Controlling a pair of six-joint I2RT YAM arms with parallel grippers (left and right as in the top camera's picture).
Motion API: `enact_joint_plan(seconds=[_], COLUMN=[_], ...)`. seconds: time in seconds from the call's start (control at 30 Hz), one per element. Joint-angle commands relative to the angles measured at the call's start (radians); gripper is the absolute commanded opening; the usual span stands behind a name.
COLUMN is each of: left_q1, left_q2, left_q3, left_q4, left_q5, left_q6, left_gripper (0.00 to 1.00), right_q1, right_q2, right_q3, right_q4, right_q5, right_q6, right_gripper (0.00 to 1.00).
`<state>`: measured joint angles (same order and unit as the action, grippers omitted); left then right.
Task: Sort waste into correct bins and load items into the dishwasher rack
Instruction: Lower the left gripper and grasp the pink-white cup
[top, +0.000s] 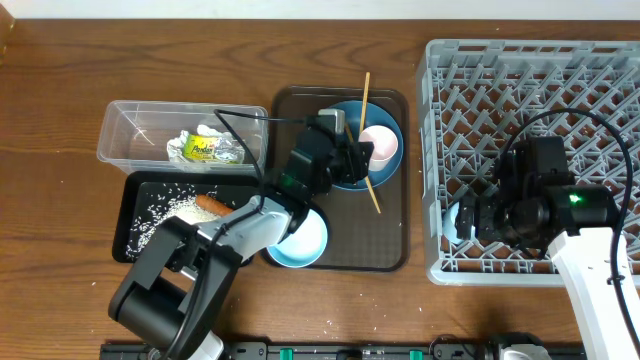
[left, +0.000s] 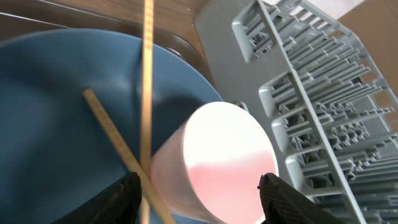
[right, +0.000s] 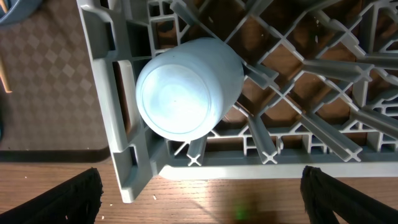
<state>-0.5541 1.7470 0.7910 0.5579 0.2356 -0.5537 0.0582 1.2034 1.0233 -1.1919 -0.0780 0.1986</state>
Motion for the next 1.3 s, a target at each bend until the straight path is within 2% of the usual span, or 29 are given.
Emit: enact_joint_plan(seconds=[0.0,0.1,0.2,0.27,0.57,1.27], left_q1=[-0.01,-0.025,-0.035,-0.037,-0.037,-0.052], left_q2=[-0.001,0.001,0.004,0.008,0.01,0.017], left_q3=[-0.002,-0.002,-0.002,-0.002,-0.002,-0.002], left_q4=[-0.002,-0.007,-0.04,-0.049,-0.048,-0.028], left_q5=[0.011,-0.004,-0.082,-0.113,-0.113,-0.113], left_q6=[0.002,0.003,0.002,0.002,0.002,0.002], left_gripper=[0.63,0.62,0.53,0.5,0.35,0.37], right_q1=[-0.005,-0.005,-0.005,-0.005,-0.005,-0.005], right_q2=[0.001,0.001,0.001,0.001,0.001,0.001], right_q3=[-0.004,-0.004,-0.004,-0.004,-0.004,-0.004], right_q4=[0.0,0.0,0.0,0.0,0.0,0.0], right_q5=[-0.001,-0.001,-0.001,-0.001,-0.001,-0.001], right_q6=[0.003,0.003,0.003,0.003,0.003,0.003], right_gripper=[0.99,0.99,0.99,0.99,0.99,0.99])
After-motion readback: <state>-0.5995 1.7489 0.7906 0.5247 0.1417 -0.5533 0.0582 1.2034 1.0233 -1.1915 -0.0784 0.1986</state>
